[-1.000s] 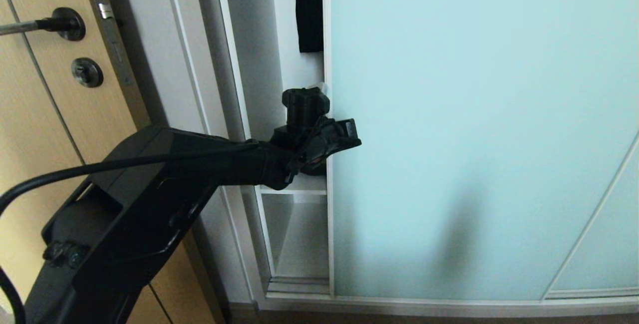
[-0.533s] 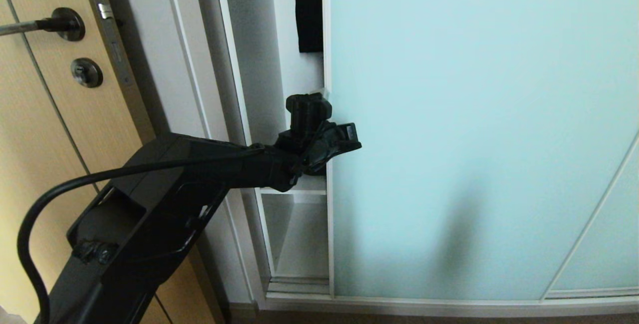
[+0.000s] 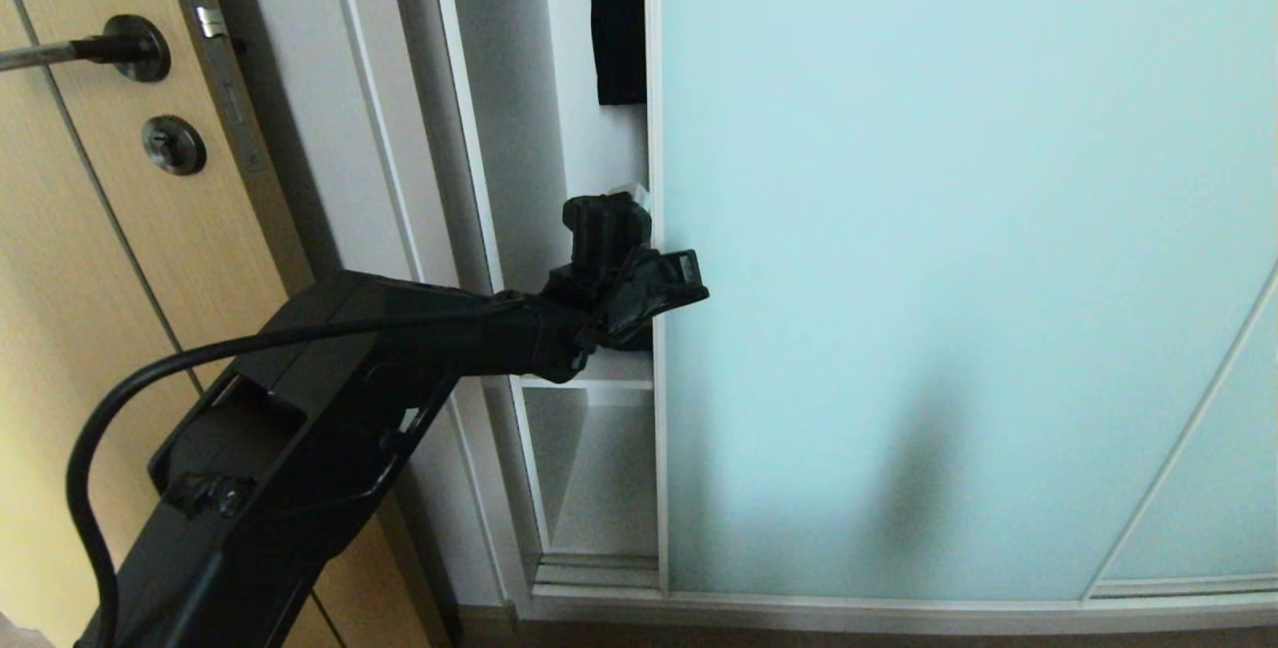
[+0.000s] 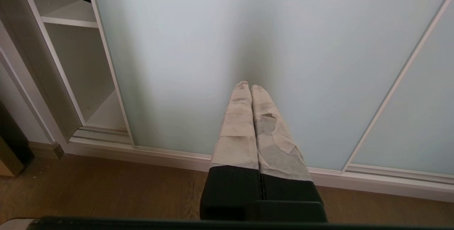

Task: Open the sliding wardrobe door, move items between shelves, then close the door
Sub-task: Close the door

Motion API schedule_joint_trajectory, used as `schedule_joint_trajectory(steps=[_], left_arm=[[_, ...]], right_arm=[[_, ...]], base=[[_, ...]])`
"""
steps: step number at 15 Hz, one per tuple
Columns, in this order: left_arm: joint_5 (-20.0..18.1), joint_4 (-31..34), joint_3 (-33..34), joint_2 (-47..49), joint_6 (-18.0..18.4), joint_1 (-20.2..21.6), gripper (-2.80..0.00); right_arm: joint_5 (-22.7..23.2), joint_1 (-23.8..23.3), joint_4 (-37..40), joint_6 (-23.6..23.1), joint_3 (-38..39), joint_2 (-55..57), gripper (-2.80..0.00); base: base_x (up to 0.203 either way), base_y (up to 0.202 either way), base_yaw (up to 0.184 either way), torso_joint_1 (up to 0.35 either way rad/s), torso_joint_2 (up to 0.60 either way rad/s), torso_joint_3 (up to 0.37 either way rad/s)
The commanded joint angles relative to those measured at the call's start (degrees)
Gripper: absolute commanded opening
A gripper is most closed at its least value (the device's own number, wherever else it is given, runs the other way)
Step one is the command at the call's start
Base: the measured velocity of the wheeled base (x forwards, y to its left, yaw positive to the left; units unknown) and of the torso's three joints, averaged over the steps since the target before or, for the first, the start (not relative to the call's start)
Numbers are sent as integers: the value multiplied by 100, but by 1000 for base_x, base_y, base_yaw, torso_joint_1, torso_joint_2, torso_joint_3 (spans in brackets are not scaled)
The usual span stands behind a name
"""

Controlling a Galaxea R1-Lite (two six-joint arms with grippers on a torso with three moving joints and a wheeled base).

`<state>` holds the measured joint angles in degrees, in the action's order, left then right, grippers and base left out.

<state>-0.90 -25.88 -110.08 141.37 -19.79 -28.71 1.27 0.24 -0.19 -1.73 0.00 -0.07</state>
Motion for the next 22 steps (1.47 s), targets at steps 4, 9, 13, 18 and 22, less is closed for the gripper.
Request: schedule_joint_trajectory(steps=[4,9,13,18,22], left_arm=[[2,-23,-40,123,3,182,-280],[-49,-62,-31,79,-16,208,-280],[-24,-42,-49,144,-9,200,-280],[24,-61,47,-41,-17,577,-280],[29,-86,555,-452,-11,760,-280]], right_arm=[[5,2,1,-3,0,-10,-280],[5,2,1,-3,2,-10,-280],[5,2,1,0,0,-10,-280],[5,2,-8,-3,9,-10,-280],[5,2,1,-3,0,-10,-280]], base=[[0,0,0,0,0,0],[0,0,0,0,0,0],[0,0,0,0,0,0],[0,0,0,0,0,0],[0,0,0,0,0,0]])
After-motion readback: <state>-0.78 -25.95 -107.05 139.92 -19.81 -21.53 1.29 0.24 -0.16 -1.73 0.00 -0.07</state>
